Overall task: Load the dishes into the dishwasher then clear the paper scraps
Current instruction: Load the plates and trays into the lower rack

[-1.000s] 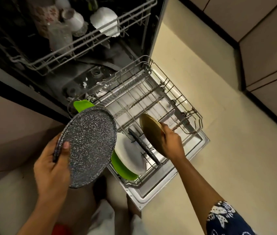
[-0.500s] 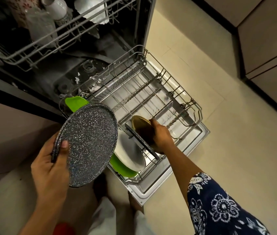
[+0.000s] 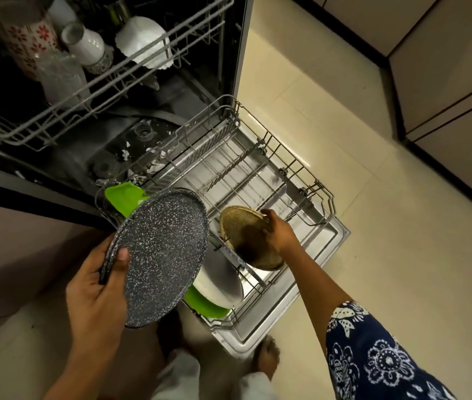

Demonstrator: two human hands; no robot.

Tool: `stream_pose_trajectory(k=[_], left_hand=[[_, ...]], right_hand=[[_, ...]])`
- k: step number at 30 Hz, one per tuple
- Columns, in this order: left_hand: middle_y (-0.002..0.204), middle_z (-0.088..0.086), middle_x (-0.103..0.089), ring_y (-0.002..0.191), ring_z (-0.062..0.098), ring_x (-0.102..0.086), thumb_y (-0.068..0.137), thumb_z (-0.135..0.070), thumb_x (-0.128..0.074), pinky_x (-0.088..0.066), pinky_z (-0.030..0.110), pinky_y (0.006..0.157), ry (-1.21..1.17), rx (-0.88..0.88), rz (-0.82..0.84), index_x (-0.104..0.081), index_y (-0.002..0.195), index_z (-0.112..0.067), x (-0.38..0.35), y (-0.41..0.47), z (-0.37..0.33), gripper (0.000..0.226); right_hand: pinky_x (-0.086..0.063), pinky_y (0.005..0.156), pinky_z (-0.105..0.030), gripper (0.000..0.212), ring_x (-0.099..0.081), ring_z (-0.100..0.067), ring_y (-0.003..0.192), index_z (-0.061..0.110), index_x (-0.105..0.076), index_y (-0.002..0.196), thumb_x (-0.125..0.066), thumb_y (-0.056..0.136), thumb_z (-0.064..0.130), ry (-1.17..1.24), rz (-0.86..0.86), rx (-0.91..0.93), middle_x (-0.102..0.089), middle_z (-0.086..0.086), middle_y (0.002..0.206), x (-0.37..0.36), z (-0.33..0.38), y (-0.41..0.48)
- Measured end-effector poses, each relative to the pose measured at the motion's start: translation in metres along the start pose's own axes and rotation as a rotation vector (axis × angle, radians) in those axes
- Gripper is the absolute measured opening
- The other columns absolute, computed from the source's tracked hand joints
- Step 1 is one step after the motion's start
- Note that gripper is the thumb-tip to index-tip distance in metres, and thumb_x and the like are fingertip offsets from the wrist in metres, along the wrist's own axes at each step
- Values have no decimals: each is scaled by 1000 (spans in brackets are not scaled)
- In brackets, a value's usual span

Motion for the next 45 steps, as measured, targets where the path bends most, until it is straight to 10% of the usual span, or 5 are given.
stream_pose_trajectory(k=[11, 18, 25, 34, 45], left_hand=[[62, -27, -59, 54, -8, -49, 94, -7, -56, -37, 5, 52, -33, -125, -127, -58, 91, -32, -90, 3, -52, 25], [94, 3, -59, 89, 20, -52, 90, -43, -60, -44, 43, 81, -153, -34, -50, -63, 97, -33, -179, 20, -31, 12], [142, 14, -43, 129, 30, -43, 86, -20, -69, -36, 34, 103, 572, 239, 127, -43, 141, -19, -195, 9, 67, 61], [159, 5, -18, 146, 25, -19, 88, -31, -64, -23, 53, 114, 855, 291, 348, -13, 153, -20, -195, -49, 141, 84], [161, -2, -4, 149, 17, 0, 95, -45, -48, -9, 51, 116, 1121, 224, 364, 6, 153, -22, -205, -58, 130, 82]], right_hand=[[-36, 106, -28, 57, -43, -8, 128, 25, -36, 140, -61, 89, 30, 613, 129, 194, -47, 4, 140, 93, 39, -2], [-48, 95, -41, 32, -65, -21, 99, 13, -63, 104, -70, 75, 25, 908, 337, 218, -71, -1, 100, 171, 45, 7], [-40, 59, -25, 9, -50, -5, 59, 20, -60, 82, -61, 90, 17, 627, -128, 273, -59, 13, 62, 213, 8, 9], [-33, 38, -10, 25, -43, -1, 45, 8, -52, 121, -50, 97, 16, 74, -197, 254, -51, 5, 62, 150, -20, 2], [-55, 62, -36, 21, -63, -25, 67, 6, -46, 117, -47, 96, 9, -173, -44, 298, -64, -15, 79, 103, -3, 16]])
Point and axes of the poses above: each hand's wrist, its own y-axis towards the middle knuckle, its own x-axis out of the back of the hand, z = x × y, the point moved 7 cm from there along y, towards the middle knuckle
